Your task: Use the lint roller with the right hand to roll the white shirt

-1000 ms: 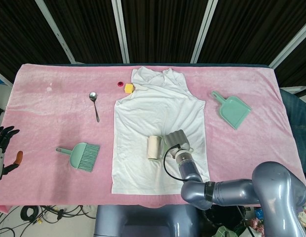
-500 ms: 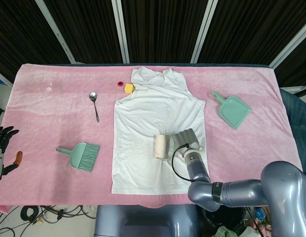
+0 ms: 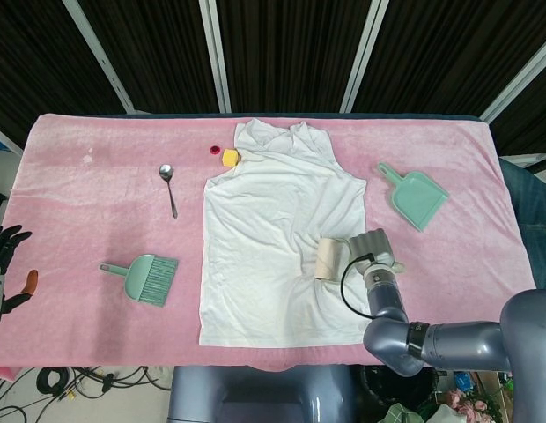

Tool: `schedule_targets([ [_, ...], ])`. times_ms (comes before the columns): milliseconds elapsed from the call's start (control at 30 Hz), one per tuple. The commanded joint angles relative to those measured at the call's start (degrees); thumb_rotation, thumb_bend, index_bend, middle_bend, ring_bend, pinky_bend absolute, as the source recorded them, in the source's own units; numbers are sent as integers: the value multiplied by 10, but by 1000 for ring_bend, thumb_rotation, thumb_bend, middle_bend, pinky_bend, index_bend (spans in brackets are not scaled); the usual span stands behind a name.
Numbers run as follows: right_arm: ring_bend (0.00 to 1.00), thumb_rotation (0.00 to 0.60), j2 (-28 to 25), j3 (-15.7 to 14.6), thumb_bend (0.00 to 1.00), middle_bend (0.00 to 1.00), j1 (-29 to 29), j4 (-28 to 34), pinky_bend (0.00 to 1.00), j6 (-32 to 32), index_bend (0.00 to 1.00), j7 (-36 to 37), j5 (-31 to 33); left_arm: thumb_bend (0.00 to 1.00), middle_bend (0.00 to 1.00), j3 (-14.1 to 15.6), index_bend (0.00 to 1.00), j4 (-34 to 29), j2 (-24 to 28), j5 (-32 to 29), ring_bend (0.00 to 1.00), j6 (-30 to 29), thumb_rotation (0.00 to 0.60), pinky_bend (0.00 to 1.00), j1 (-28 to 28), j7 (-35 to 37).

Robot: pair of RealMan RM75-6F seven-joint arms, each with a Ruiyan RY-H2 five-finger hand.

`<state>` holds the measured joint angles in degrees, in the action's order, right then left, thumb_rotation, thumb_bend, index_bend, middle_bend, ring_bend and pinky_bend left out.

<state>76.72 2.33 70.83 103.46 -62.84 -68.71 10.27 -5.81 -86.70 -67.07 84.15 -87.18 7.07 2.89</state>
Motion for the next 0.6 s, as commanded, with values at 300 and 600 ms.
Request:
schedule_targets([
  [300, 698, 600, -38, -34, 505, 651, -16, 4, 672, 16, 696, -16, 17, 423, 132, -1, 182, -2, 2, 0, 58, -4, 600, 80, -2, -1],
  [600, 699, 600, -80, -28, 506, 651, -39, 16, 672, 33, 697, 27, -21, 424, 132, 1, 182, -3, 0, 2, 58, -1, 600, 84, -1, -4],
])
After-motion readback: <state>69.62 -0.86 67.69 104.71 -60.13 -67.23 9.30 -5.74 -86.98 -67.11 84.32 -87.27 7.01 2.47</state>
